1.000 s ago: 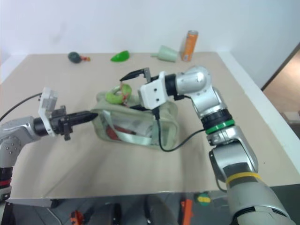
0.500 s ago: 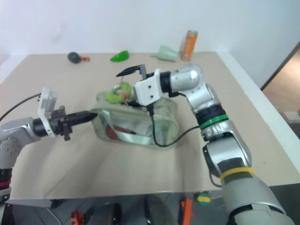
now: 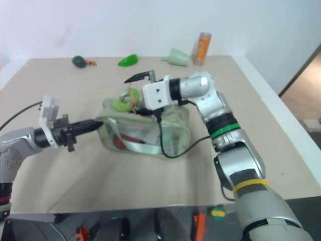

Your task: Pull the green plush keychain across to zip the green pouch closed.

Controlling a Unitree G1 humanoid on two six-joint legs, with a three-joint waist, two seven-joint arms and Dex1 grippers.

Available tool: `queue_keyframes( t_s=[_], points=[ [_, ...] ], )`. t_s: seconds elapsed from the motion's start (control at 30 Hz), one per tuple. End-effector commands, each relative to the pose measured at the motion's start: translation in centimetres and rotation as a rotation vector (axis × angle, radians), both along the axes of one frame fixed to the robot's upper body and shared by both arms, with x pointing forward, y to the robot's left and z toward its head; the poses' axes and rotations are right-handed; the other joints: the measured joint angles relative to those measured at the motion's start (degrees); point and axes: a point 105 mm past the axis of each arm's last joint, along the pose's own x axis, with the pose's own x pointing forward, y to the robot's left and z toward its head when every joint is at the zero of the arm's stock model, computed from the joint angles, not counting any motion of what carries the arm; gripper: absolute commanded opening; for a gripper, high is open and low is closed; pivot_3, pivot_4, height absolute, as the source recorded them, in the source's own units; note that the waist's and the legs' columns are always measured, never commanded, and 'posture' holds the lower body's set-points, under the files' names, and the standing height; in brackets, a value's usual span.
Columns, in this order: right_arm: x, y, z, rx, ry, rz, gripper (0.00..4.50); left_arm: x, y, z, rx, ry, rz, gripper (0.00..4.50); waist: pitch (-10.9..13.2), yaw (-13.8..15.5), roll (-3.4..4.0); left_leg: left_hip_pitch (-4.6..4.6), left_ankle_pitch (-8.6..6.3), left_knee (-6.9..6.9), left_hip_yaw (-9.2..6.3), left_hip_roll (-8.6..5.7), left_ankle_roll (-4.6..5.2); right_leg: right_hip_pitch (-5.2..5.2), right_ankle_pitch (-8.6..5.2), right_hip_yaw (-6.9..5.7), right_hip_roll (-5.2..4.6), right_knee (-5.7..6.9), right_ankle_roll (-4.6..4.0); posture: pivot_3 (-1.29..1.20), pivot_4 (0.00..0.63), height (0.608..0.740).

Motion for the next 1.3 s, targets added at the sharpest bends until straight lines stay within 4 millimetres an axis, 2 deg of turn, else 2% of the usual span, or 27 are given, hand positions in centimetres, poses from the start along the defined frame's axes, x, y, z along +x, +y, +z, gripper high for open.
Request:
queue_keyframes(
  t_s=[0.03,0.5,1.03,1.3],
  points=[
    [-0.4,-0.2,1.2,0.018,0.041,0.002,4.21,0.1,0.3,-0.3,0.006,0.008,0.012,0.0,0.0,0.0,0.0,0.0,0.0,0.0,0.0,0.0,0.0,0.0,0.0,0.0,0.0,0.0,0.0,0.0,0.15,0.74],
    [-0.5,-0.2,3.6,0.089,-0.006,-0.005,4.21,0.3,0.2,-0.4,0.002,0.011,0.01,0.0,0.0,0.0,0.0,0.0,0.0,0.0,0.0,0.0,0.0,0.0,0.0,0.0,0.0,0.0,0.0,0.0,0.15,0.74],
    [-1.6,0.6,3.5,0.074,0.012,0.038,4.21,0.4,0.2,-0.7,-0.001,0.014,0.016,0.0,0.0,0.0,0.0,0.0,0.0,0.0,0.0,-0.01,0.0,0.0,0.0,0.0,-0.01,0.0,0.0,0.0,0.15,0.74],
    [-1.8,0.5,2.4,0.043,0.066,0.04,4.21,0.5,0.2,-0.6,-0.002,0.012,0.018,0.0,0.0,0.0,0.0,0.0,0.0,0.0,0.01,-0.01,0.0,0.0,0.0,0.0,-0.01,0.0,0.0,0.0,0.15,0.74]
  ],
)
